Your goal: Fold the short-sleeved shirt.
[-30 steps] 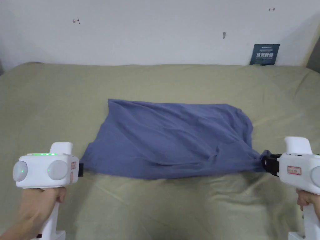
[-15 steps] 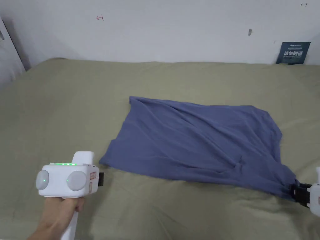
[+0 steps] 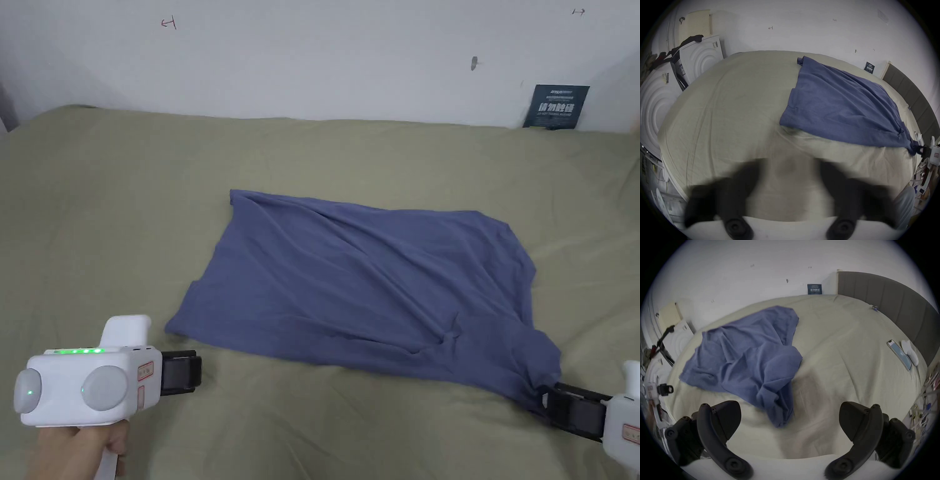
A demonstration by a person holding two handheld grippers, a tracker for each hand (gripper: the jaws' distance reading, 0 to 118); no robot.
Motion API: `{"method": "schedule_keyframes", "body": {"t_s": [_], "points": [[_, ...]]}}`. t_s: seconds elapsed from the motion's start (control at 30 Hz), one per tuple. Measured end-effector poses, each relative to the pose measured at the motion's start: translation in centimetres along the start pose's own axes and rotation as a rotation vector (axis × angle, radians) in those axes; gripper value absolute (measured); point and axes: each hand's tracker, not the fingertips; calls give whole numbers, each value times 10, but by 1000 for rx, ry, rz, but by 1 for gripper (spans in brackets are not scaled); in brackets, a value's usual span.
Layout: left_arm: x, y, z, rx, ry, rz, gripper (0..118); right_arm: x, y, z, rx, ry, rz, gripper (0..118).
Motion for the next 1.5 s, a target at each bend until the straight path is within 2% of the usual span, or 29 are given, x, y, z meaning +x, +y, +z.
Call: {"method": "schedule_keyframes", "body": {"t_s": [0.17,0.2,0.23,0.27,0.3,0.37,0.43,0.53,0.77,0.93,0.97,1.0,1.03,1.07,1.1,1.13,1.23,1.27,1.3,1.33,1.37,1.4,1.43,1.5], "points": [[4,-8,19,15,-24,13,112,-9,-4,18,26,38,27,118],[5,-9,23,21,-32,13,105,-12,-6,23,42,54,35,112],[6,-11,27,26,-40,12,88,-14,-8,27,53,67,41,91],[6,-13,29,35,-49,15,53,-16,-10,29,69,82,46,48],[8,-13,32,37,-56,9,0,-18,-11,30,79,87,48,0],[9,-17,31,56,-61,9,0,-22,-15,27,68,19,68,0],[8,-16,27,34,-53,-11,0,-18,-14,22,25,107,59,0],[-2,-11,18,37,-40,10,0,-21,-16,16,32,65,82,0],[-14,19,2,29,-15,20,0,-14,-6,5,14,63,78,0],[-20,48,-35,0,12,22,0,-16,4,-9,11,50,94,2],[-21,53,-42,-10,7,23,12,-15,5,-12,10,51,95,13],[-21,57,-51,-26,17,31,68,-18,6,-12,18,45,93,58],[-21,61,-59,-41,49,36,115,-16,7,-15,13,36,91,100],[-23,64,-70,-73,60,39,117,-14,8,-20,-16,55,84,118],[-21,64,-70,-14,40,163,113,-13,9,-25,-36,54,69,118],[-16,72,-74,-59,45,67,114,-13,11,-26,-21,42,65,118],[-11,79,-89,-102,45,83,113,-13,17,-43,-58,22,74,118],[-8,81,-92,-116,53,78,111,-12,15,-42,-68,19,87,118],[-3,80,-94,-133,62,69,104,-12,13,-43,-88,16,94,117],[1,79,-92,-129,57,63,101,-11,14,-45,-107,22,92,110],[-4,75,-102,-127,59,60,96,-10,14,-46,-106,39,84,90],[-3,73,-101,-111,83,37,81,-4,11,-50,-100,55,82,50],[-3,72,-99,-105,68,23,81,-4,11,-52,-100,47,87,50],[4,73,-85,-94,65,-3,71,-5,11,-54,-86,41,118,21]]}}
